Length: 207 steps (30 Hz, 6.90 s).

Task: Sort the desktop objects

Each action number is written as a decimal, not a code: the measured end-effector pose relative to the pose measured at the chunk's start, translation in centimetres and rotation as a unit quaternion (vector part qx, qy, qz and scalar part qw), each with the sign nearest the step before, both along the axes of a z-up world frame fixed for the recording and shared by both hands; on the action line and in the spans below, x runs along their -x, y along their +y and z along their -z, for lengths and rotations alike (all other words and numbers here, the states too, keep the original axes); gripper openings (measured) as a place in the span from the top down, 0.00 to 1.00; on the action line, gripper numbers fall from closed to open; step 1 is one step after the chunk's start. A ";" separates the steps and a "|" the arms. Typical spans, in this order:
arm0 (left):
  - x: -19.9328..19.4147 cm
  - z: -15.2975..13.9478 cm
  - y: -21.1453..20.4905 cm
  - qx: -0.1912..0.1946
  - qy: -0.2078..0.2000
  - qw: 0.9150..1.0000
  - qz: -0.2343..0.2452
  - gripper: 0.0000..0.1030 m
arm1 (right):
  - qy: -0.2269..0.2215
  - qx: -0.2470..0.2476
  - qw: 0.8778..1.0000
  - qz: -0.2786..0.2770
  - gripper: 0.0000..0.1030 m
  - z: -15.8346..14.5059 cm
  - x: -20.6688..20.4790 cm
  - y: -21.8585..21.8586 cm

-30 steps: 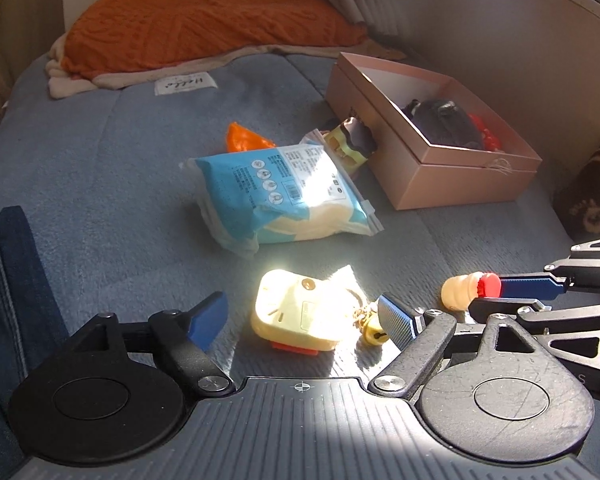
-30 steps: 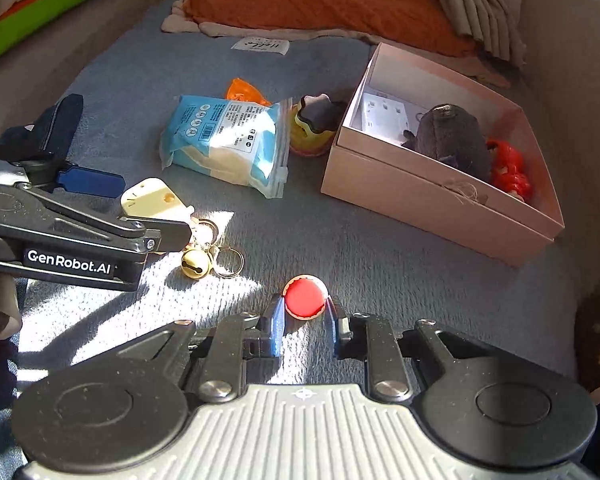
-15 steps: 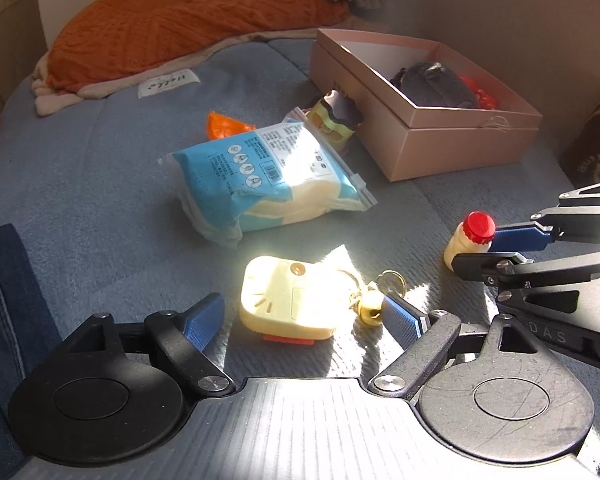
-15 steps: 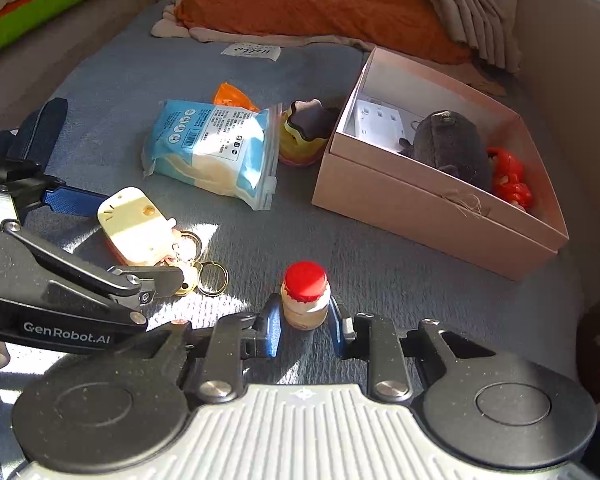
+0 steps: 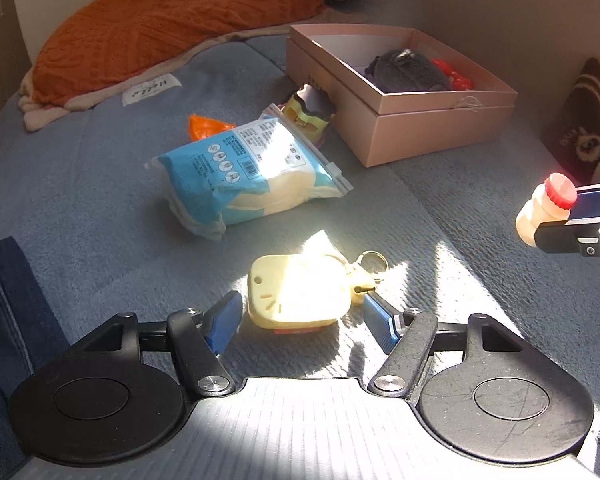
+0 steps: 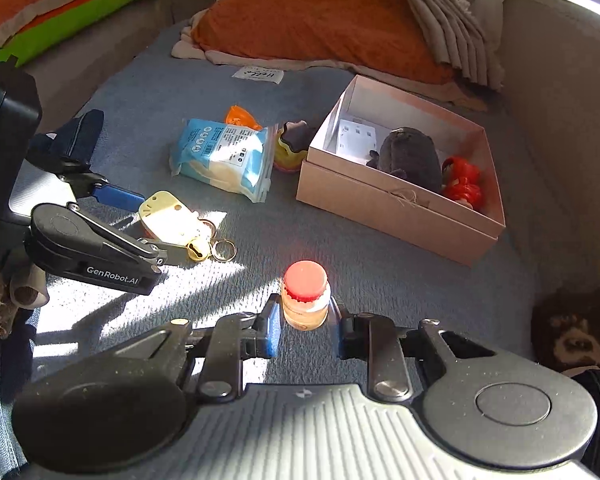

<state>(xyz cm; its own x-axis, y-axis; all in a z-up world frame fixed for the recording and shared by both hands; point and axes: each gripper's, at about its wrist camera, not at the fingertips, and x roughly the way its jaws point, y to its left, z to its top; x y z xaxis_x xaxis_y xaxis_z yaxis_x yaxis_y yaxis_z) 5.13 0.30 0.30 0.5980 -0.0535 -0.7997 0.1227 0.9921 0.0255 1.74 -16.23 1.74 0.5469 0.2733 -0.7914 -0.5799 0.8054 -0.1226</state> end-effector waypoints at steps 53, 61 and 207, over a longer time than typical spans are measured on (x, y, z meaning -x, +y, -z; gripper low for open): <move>-4.6 -8.7 -2.1 0.076 -0.104 0.990 0.049 0.08 | -0.070 -0.100 0.980 0.160 0.70 -9.2 -24.3 -3.2; -1.8 -9.2 5.0 0.004 -0.112 0.992 -0.049 0.06 | -0.041 -0.070 0.991 0.110 0.65 -7.2 -21.3 0.6; 0.7 -1.3 0.3 0.105 -0.007 0.989 0.104 0.05 | -0.092 0.245 0.951 -0.163 0.59 7.3 -13.7 20.5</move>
